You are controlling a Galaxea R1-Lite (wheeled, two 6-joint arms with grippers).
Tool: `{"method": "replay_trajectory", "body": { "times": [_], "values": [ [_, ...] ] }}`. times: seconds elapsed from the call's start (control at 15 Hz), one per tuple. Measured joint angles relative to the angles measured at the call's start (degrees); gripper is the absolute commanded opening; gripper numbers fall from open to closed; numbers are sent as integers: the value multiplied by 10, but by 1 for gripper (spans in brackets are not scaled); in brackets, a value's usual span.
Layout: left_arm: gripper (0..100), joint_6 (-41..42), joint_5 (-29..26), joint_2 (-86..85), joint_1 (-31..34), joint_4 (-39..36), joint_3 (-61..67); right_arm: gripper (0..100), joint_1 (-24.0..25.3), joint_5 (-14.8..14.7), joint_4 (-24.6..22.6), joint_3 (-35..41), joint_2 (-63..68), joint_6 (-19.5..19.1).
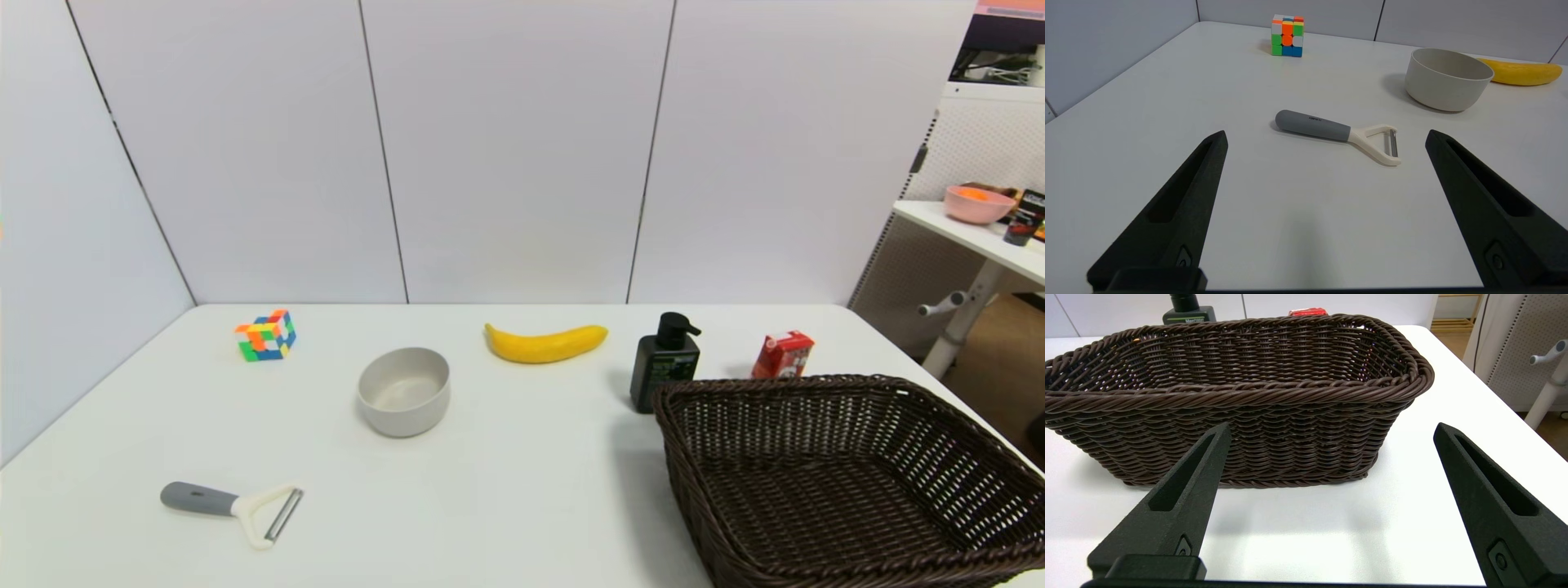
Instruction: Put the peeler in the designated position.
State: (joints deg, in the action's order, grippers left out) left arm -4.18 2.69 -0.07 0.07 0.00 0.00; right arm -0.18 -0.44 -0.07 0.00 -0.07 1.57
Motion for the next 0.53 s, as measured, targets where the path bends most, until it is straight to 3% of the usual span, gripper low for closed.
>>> {"method": "replay_trajectory", "body": {
  "times": [0.53],
  "values": [
    [100,0,0,0,0,0,0,100,0,0,0,0,0,0]
  ]
}}
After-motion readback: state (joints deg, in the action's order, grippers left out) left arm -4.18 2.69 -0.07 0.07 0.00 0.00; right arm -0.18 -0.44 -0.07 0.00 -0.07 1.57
